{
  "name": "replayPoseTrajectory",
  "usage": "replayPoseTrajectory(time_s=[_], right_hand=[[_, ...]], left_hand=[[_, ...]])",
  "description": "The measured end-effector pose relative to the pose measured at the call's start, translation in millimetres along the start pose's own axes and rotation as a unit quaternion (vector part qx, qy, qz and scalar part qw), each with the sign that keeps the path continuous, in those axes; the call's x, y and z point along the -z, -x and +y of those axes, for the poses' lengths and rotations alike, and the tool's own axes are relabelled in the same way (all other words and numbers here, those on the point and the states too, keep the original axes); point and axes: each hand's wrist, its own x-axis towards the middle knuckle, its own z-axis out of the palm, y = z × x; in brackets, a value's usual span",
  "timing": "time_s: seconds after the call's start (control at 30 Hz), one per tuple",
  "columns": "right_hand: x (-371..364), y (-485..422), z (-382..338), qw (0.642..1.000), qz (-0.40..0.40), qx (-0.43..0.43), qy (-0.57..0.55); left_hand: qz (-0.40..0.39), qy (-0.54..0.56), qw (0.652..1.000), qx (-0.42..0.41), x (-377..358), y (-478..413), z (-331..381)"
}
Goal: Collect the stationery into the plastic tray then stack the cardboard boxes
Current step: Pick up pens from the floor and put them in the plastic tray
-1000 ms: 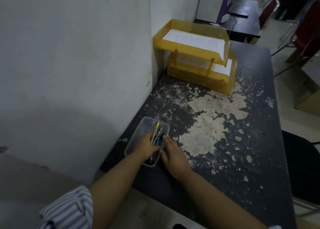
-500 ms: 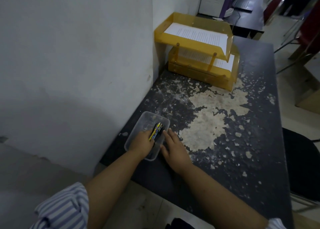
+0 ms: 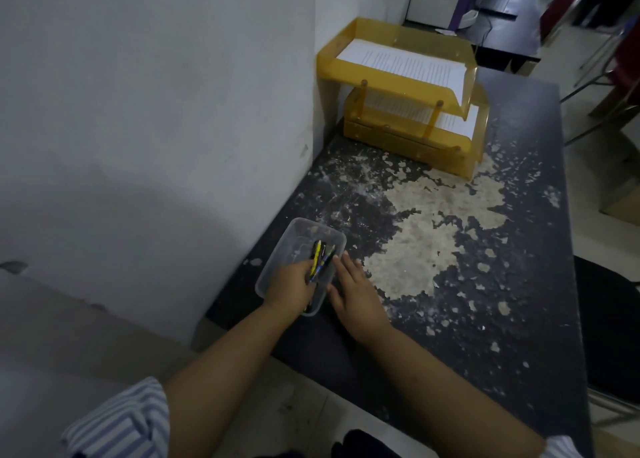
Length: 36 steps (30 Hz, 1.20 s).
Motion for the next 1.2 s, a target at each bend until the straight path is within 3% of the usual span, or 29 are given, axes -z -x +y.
replayPoseTrajectory(time_s=[0.33,0.77,1.1,1.2], right_hand=[[-0.4,6.2,3.3,1.000,-0.004,0.001,0.025],[0.1,9.7,2.6,0.999,-0.020,-0.007,0.031],[2.0,8.8,2.5,0.997,-0.035,-0.004,0.062],[3.0,9.4,2.8,0.997,-0.041,-0.006,0.058]], left_hand=[[0.040,-0.121,0.992,-0.014,4.5,17.3,-6.3],[0.002,-0.104,0.994,0.014,7.0,8.0,-7.7],[0.014,-0.108,0.993,0.040,10.1,2.6,-10.6],[0.054,-0.114,0.992,0.017,15.8,-2.3,-12.1]])
